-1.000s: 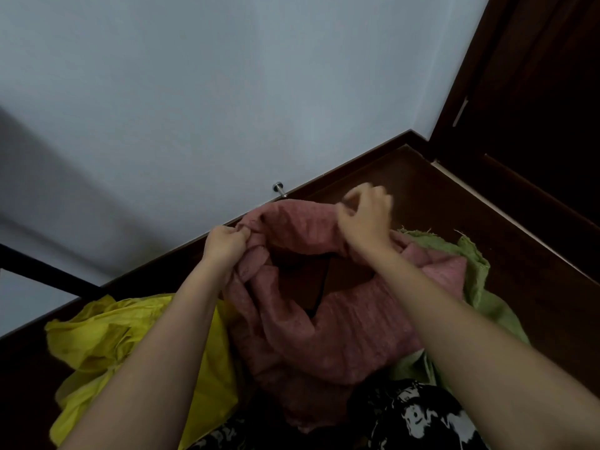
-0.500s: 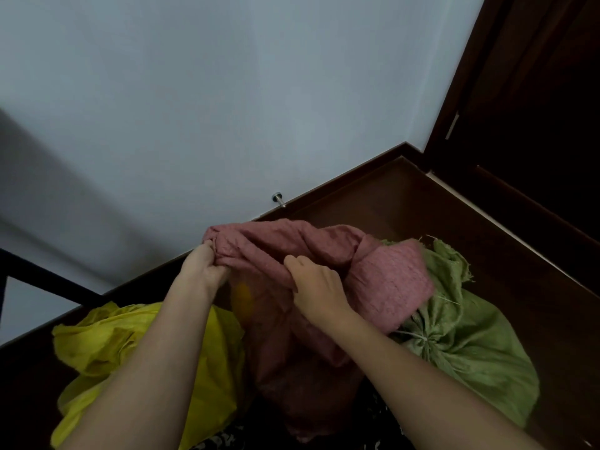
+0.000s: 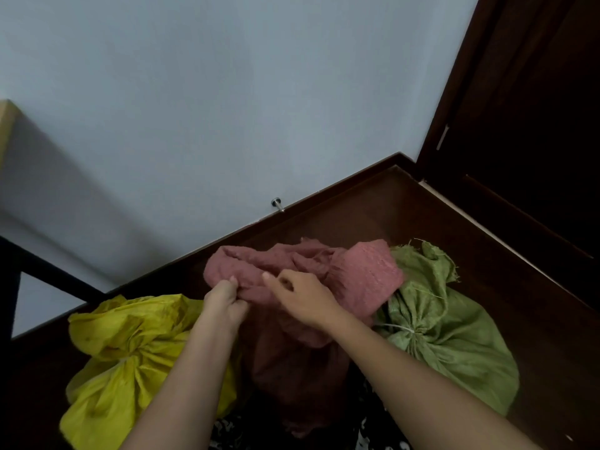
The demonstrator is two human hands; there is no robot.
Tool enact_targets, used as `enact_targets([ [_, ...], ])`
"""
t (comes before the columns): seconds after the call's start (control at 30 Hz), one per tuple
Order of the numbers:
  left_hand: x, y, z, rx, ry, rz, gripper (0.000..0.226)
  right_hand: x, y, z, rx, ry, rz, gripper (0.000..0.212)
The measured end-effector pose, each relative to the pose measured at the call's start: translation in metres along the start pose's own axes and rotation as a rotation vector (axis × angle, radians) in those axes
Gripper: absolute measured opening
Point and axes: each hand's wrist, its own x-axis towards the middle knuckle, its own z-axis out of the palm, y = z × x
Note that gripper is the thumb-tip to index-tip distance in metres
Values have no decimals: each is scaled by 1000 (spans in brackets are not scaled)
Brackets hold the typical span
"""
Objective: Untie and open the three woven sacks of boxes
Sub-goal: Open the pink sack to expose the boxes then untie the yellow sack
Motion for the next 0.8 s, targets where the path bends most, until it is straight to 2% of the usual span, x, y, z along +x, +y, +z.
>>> enact_targets([
  [0.03, -3, 0, 0, -45, -3, -1, 47, -2, 6, -3, 33, 84, 91, 50],
  [0.1, -13, 0, -2, -89, 12, -13, 46, -2, 23, -9, -160, 289, 324, 42],
  [0.13, -18, -1, -2, -93, 6, -16, 46, -3, 28, -12, -184, 323, 496, 45],
  [0.17, -22, -2, -1, -90, -4, -14, 46, -5, 31, -17, -104, 295, 658, 55],
  [0.2, -26, -2, -1, -57, 3, -17, 46, -8, 32, -20, 93, 231, 778, 63],
  [0.3, -37, -2, 0, 30, 36, -58, 44, -15, 22, -27, 860, 70, 981, 76],
  [0.37, -44, -4, 2, 45, 18, -93, 40, -15, 16, -25, 1073, 16, 1047, 90],
  [0.43, -47, -6, 2, 63, -21, -120, 35, -10, 15, -17, 1187, -28, 1058, 91],
  [0.57, -45, -2, -11, 108, -104, -165, 35, 2, 13, 2, 1321, -79, 1006, 56],
  [0.7, -47, 1, -16, 133, -180, -147, 36, 16, 15, 13, 1247, -219, 1013, 78],
  [0.73, -49, 0, -15, 143, -227, -151, 37, 19, 13, 16, 1191, -271, 1017, 74],
  [0.77, -52, -2, -13, 157, -275, -160, 37, 20, 11, 20, 1137, -276, 996, 55],
  [0.8, -52, -3, -13, 168, -306, -165, 38, 20, 10, 24, 1099, -255, 980, 25],
])
